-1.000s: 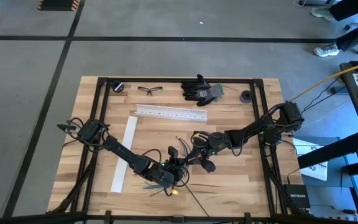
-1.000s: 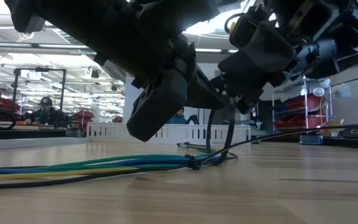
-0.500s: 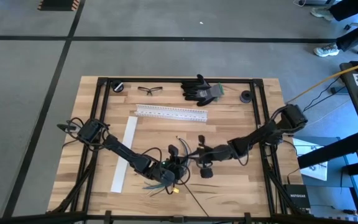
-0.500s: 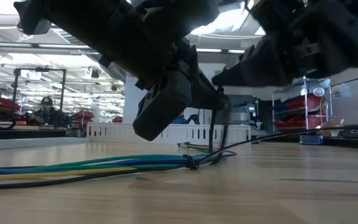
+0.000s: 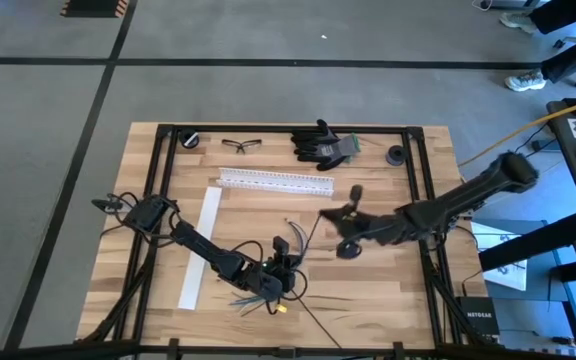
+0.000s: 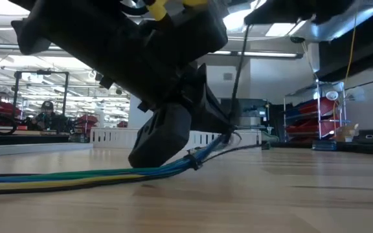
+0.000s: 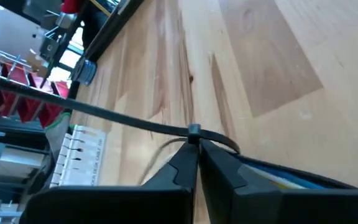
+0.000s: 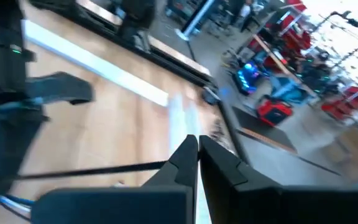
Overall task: Ziptie cables
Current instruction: Wrap the black zip tie on the cable
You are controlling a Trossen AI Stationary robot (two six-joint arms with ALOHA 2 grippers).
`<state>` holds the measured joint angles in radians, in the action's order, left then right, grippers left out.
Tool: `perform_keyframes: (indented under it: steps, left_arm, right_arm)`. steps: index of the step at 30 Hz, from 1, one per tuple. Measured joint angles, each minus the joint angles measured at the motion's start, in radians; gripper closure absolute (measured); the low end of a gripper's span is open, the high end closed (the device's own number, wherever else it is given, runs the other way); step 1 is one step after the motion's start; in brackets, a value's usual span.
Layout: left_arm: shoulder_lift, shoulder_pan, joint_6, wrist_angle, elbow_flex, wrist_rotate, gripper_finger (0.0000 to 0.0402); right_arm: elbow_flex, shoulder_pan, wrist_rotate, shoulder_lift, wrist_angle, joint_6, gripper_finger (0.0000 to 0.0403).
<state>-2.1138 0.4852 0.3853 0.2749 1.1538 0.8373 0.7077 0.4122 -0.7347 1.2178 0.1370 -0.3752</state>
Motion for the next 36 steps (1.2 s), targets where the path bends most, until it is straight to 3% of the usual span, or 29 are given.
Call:
perform_keyframes:
  steps: [4, 7, 12, 16, 18, 21, 25, 27, 36]
  left_arm:
    - [-0.001, 0.000, 0.003, -0.001, 0.000, -0.004, 0.0402]
    - [-0.001, -0.001, 0.002, 0.001, 0.000, -0.004, 0.0402]
    - [-0.001, -0.001, 0.003, 0.002, 0.000, 0.000, 0.0402]
    - [-0.001, -0.001, -0.007, 0.001, 0.000, 0.002, 0.0402]
    - [0.001, -0.001, -0.005, 0.001, 0.000, 0.003, 0.0402]
    - [0.005, -0.001, -0.007, 0.001, 0.000, 0.003, 0.0402]
    - [0.009, -0.002, -0.012, 0.000, -0.001, 0.003, 0.0402]
    - [0.010, -0.002, -0.016, 0.000, -0.001, 0.003, 0.0402]
    - [0.010, -0.001, -0.025, 0.010, 0.000, 0.002, 0.0402]
  right_arm:
    - [0.027, -0.001, -0.061, -0.130, -0.111, 0.006, 0.0403]
    - [0.026, -0.001, 0.015, -0.182, -0.153, 0.077, 0.0403]
    - [0.025, -0.010, 0.051, -0.189, -0.351, 0.351, 0.0391]
    - [-0.029, -0.014, 0.216, -0.157, -0.413, 0.633, 0.0344]
    - [-0.099, -0.013, 0.332, -0.131, -0.341, 0.704, 0.0311]
    - [-0.230, -0.013, 0.491, -0.068, -0.076, 0.770, 0.0262]
    - [-0.382, -0.014, 0.523, 0.081, 0.381, 0.787, 0.0215]
    - [-0.399, -0.026, 0.511, 0.170, 0.524, 0.781, 0.0206]
    - [-0.246, -0.091, 0.707, 0.481, 0.628, 0.692, 0.0224]
